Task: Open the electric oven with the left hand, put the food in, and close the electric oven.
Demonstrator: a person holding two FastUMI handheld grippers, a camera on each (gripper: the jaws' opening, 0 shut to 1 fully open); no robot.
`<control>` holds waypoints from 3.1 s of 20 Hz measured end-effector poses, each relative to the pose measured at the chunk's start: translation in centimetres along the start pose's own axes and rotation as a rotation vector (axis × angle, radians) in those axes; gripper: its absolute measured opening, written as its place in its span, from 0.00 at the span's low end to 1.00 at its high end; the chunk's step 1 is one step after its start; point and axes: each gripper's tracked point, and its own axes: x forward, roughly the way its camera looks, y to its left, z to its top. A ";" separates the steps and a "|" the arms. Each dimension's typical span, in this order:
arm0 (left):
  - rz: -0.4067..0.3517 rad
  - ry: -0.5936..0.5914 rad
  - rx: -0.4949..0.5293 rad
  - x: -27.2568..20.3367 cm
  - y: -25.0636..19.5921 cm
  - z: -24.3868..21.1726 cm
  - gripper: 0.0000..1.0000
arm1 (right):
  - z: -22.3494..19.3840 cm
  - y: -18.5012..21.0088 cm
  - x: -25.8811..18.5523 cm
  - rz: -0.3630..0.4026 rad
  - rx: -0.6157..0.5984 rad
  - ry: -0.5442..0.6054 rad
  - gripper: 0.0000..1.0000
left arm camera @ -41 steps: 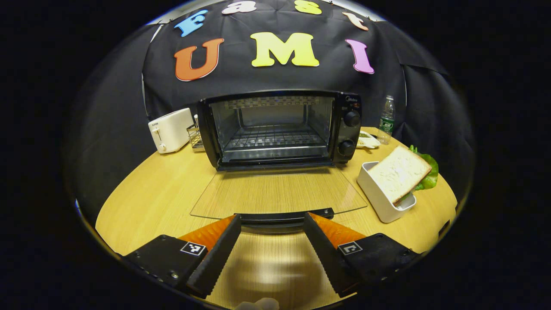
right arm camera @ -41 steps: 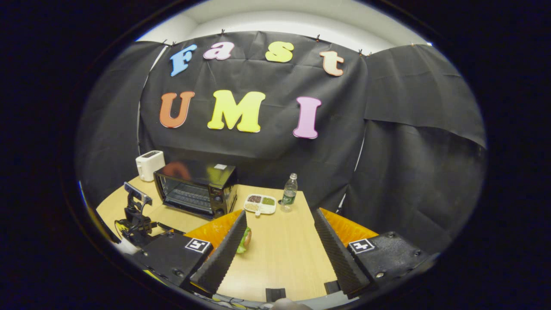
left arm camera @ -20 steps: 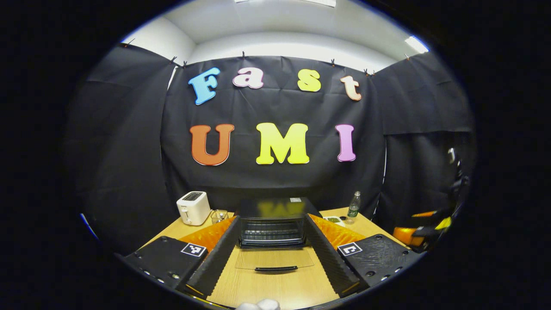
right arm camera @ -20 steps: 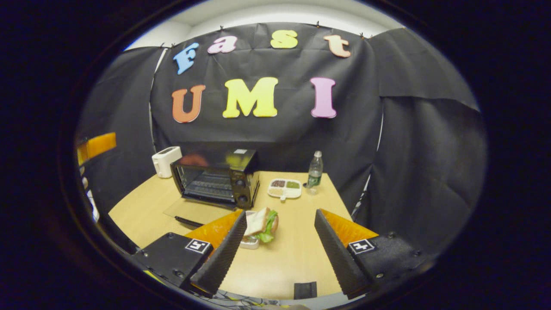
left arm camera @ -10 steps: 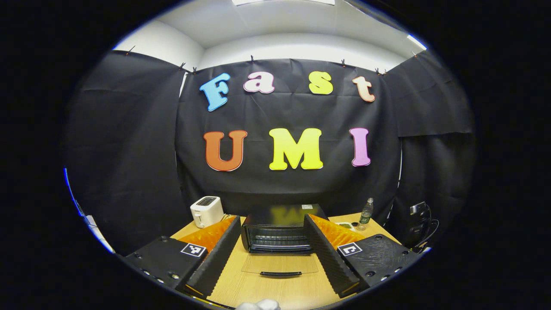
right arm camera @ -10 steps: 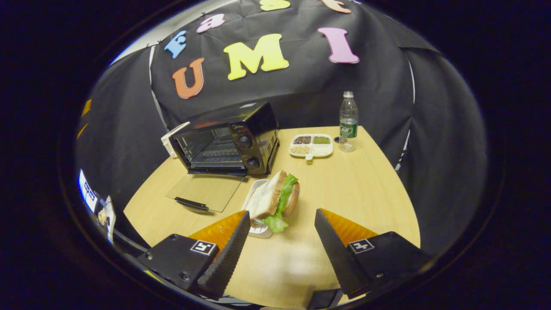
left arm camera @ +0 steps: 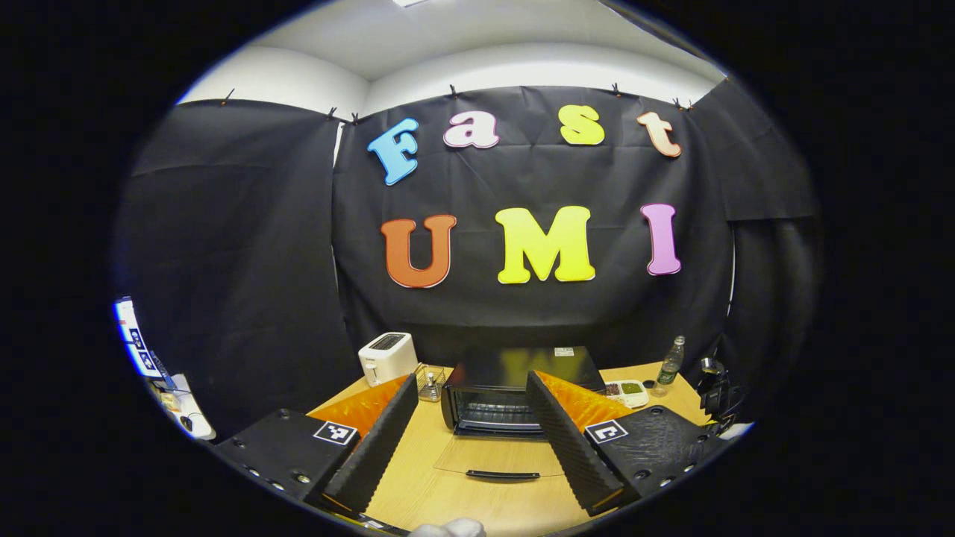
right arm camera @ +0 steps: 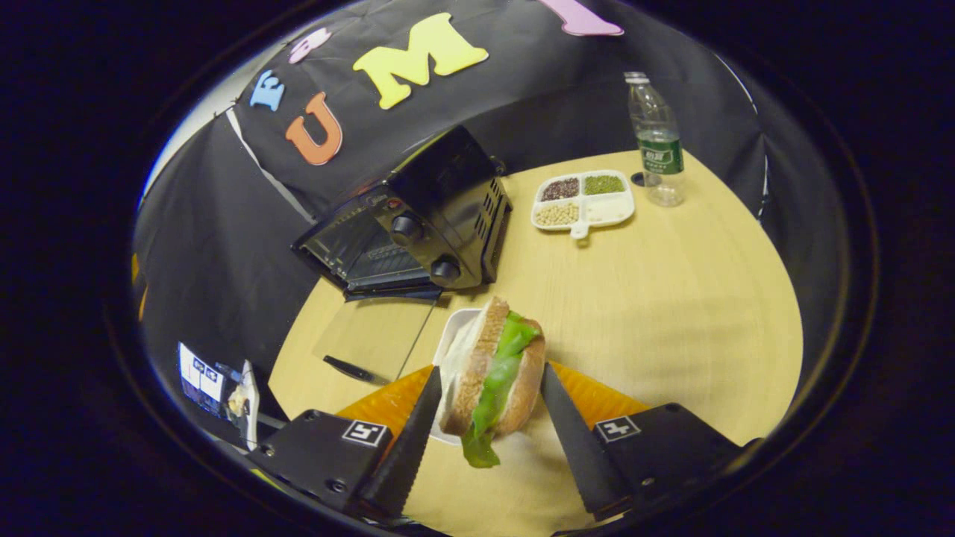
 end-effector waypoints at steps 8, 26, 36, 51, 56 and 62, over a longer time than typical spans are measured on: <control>0.039 0.025 0.017 1.2 -1.3 -0.6 0.95 | 0.8 1.3 0.2 0.117 0.073 0.072 0.33; -0.119 -0.039 0.052 -0.8 3.7 -1.0 0.95 | 4.0 18.0 1.7 0.154 0.366 -0.328 0.31; -0.203 -0.047 0.113 -1.1 6.4 -3.6 0.95 | 5.0 23.2 10.4 0.167 0.594 -0.505 0.31; -0.176 0.009 0.096 1.2 8.2 -6.6 0.95 | 11.0 21.8 18.9 0.113 0.677 -0.569 0.31; -0.160 0.026 0.085 2.1 8.6 -6.9 0.95 | 12.2 21.2 20.4 0.080 0.650 -0.586 0.31; -0.152 0.046 0.066 2.7 8.9 -7.7 0.95 | 12.1 20.0 21.3 -0.059 0.529 -0.578 0.42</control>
